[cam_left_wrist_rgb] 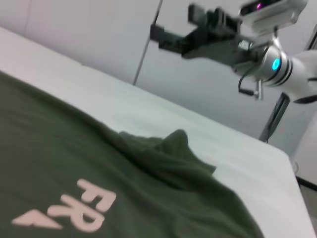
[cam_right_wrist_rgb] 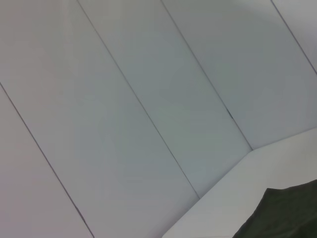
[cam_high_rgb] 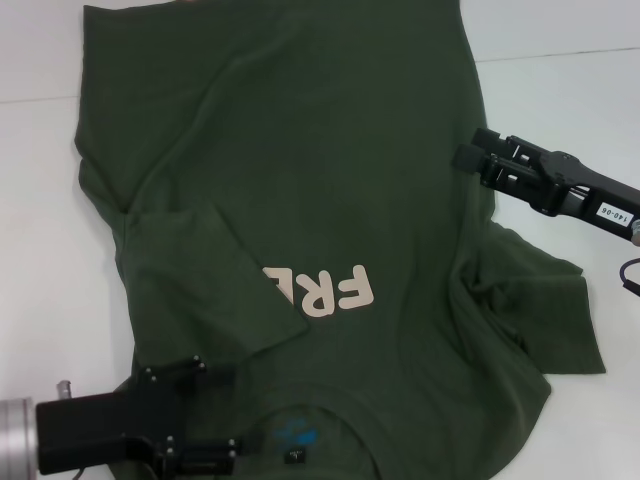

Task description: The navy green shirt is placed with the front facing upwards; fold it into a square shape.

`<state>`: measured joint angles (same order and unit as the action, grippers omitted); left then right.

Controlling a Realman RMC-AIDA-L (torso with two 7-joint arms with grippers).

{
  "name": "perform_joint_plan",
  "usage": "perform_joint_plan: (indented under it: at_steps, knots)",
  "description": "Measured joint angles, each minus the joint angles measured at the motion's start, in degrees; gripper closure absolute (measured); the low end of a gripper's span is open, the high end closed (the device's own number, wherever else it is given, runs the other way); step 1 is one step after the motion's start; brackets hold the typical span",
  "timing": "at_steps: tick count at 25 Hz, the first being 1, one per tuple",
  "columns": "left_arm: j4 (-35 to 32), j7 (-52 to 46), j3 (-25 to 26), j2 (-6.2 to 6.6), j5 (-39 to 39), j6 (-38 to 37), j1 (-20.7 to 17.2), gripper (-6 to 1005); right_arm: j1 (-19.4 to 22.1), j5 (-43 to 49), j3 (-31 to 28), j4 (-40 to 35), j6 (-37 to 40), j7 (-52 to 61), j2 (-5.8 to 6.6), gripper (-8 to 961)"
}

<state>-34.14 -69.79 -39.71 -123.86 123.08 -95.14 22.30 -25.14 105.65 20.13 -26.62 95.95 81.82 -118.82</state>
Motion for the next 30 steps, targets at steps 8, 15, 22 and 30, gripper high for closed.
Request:
perform_joint_plan:
  at_steps: [8,15,22,30]
  knots:
    - [-1.6,0.8,10.2,0.07,-2.7,-2.5,0.0,79,0.4,0.0,-0.5,-0.2,-0.1,-0.1,0.01,151]
    - [-1.8,0.0,15.4,0.55,-7.2,-2.7,0.0,79,1.5,-0.1,-0.7,-0.2,0.7,-1.5,0.31,154]
    - [-1.5,-1.7,16.6,0.58,-10.3,-2.7,-0.1,79,4.3,0.3,-0.4,-1.0,2.0,-2.9,1.68,158]
    - [-1.2,-4.4,16.4,0.25,-10.7,-2.0,0.8,79,8.3,4.4,-0.4,-10.0,6.4,-0.6,2.32,162]
